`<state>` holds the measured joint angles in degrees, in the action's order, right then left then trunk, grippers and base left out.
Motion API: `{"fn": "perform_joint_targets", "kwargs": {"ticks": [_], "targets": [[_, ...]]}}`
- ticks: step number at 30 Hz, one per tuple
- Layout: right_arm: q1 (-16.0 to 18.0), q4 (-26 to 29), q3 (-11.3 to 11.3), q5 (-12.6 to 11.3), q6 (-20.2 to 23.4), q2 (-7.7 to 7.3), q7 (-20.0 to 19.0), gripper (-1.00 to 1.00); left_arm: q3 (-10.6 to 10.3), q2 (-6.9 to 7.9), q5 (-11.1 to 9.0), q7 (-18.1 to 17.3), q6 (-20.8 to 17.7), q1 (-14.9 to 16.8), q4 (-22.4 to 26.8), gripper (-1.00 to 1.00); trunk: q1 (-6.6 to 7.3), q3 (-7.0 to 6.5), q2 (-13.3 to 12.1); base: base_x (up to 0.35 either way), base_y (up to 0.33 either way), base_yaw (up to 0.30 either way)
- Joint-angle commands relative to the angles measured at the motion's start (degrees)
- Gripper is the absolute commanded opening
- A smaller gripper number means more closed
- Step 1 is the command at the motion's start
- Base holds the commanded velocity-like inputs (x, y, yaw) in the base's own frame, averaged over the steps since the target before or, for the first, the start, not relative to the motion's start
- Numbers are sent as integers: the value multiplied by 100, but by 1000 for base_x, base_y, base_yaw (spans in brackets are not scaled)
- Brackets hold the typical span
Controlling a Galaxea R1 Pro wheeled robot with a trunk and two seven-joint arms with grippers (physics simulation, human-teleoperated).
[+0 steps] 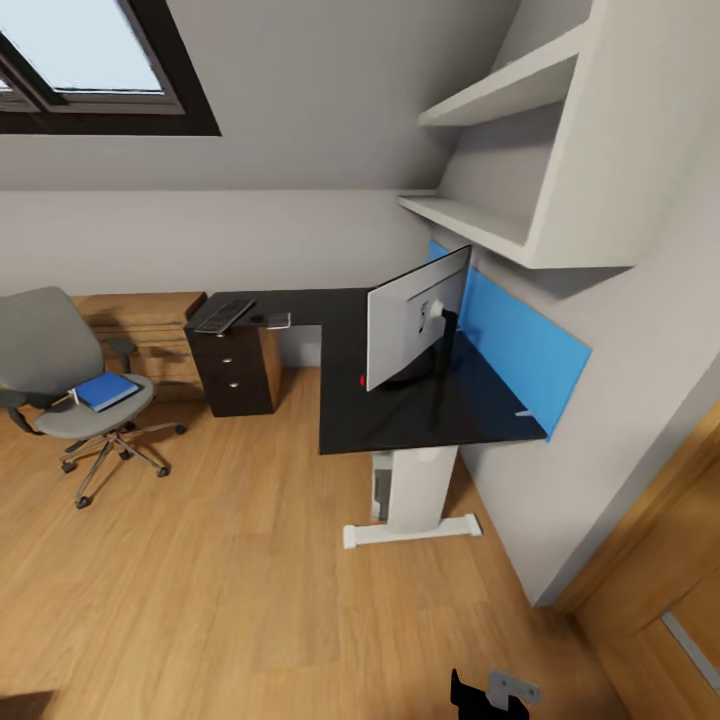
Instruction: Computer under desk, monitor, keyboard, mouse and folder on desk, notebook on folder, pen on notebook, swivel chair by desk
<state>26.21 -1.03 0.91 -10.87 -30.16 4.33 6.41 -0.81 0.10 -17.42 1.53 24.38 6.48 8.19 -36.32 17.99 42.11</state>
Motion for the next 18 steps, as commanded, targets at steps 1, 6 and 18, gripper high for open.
{"fn": "perform_joint_targets", "kwargs": {"ticks": [1, 6, 18], "targets": [[7, -11, 7, -21, -22, 3, 10, 100, -10, 0, -2, 16, 15, 2, 104, 100, -1, 8, 6, 16, 312, 0], [7, -8, 23, -56, -1, -4, 23, 100, -14, 20, 8, 22, 8, 2, 714, 100, -1, 8, 6, 113, 217, 0], [7, 21, 8, -10, -53, -36, 11, 100, 6, 24, -15, 15, 18, 2, 825, 100, 43, -28, -74, 43, 30, 0]]}}
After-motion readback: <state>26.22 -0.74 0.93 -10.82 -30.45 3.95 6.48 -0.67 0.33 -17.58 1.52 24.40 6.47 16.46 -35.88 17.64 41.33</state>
